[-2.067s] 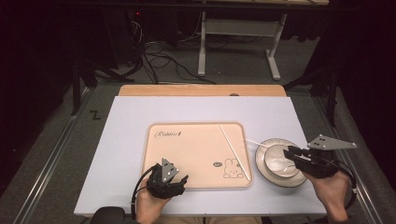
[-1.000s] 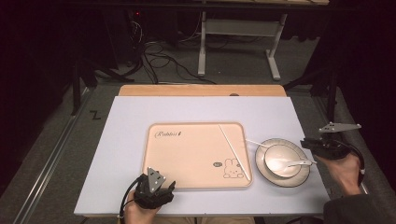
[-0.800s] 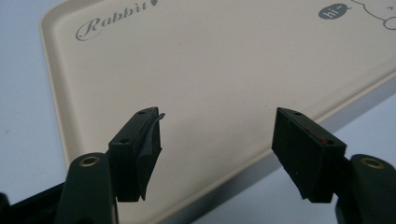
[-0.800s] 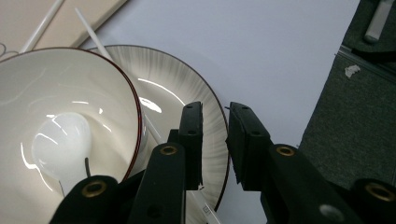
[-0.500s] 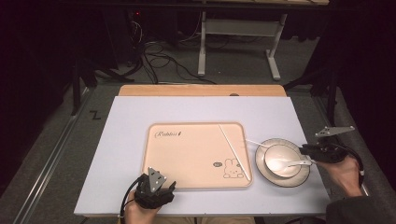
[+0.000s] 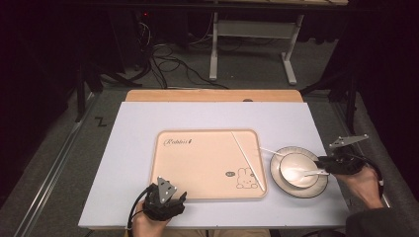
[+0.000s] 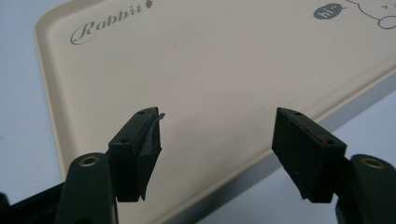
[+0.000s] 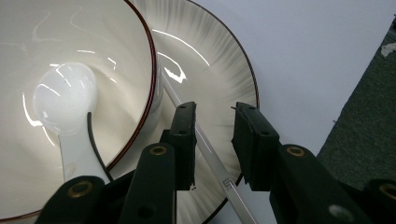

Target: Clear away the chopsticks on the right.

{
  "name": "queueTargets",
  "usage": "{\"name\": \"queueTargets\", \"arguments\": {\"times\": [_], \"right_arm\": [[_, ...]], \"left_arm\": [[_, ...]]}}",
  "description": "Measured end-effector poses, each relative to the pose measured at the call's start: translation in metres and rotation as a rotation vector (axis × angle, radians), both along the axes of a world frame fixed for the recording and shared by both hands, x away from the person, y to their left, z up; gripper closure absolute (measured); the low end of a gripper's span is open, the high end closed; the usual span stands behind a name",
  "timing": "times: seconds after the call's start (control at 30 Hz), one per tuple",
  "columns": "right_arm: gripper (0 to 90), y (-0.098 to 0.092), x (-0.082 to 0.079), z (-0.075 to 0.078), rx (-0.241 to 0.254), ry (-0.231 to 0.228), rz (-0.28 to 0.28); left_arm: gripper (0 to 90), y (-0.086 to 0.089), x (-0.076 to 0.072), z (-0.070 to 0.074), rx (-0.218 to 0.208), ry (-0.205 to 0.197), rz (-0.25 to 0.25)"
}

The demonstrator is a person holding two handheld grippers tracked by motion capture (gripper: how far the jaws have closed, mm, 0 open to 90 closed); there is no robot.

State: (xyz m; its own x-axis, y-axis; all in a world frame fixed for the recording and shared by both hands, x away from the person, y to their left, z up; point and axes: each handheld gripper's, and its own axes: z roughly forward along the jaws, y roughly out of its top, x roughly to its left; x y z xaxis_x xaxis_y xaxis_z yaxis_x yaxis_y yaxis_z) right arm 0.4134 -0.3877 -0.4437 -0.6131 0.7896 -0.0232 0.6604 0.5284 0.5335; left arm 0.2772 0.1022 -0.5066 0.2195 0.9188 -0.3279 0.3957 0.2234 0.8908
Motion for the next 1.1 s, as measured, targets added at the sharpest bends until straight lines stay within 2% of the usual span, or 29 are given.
{"name": "queueTargets", "arguments": {"times": [0.03, 0.23, 0.47, 0.8, 1.1], "right_arm": [[69.4, -0.0003, -0.0008, 0.0000, -0.005, 0.015, 0.007], [68.9, -0.0005, -0.0011, -0.0014, -0.008, 0.017, 0.019], [68.2, -0.0002, -0.0006, -0.0018, -0.014, 0.046, 0.034], [67.3, -0.0029, 0.0029, -0.0042, -0.003, 0.049, 0.026], [68.7, -0.0078, 0.0049, -0.0051, -0.014, 0.064, 0.034]], "left_arm": [[33.0, -0.0001, 0.0001, 0.0000, -0.002, 0.000, 0.000], [33.0, -0.0007, 0.0008, 0.0001, -0.002, -0.001, -0.005], [33.0, -0.0012, 0.0012, 0.0005, -0.003, -0.002, -0.008], [33.0, -0.0011, 0.0022, 0.0011, -0.002, -0.003, -0.012], [33.0, -0.0005, 0.0029, 0.0010, -0.002, -0.003, -0.012]]}}
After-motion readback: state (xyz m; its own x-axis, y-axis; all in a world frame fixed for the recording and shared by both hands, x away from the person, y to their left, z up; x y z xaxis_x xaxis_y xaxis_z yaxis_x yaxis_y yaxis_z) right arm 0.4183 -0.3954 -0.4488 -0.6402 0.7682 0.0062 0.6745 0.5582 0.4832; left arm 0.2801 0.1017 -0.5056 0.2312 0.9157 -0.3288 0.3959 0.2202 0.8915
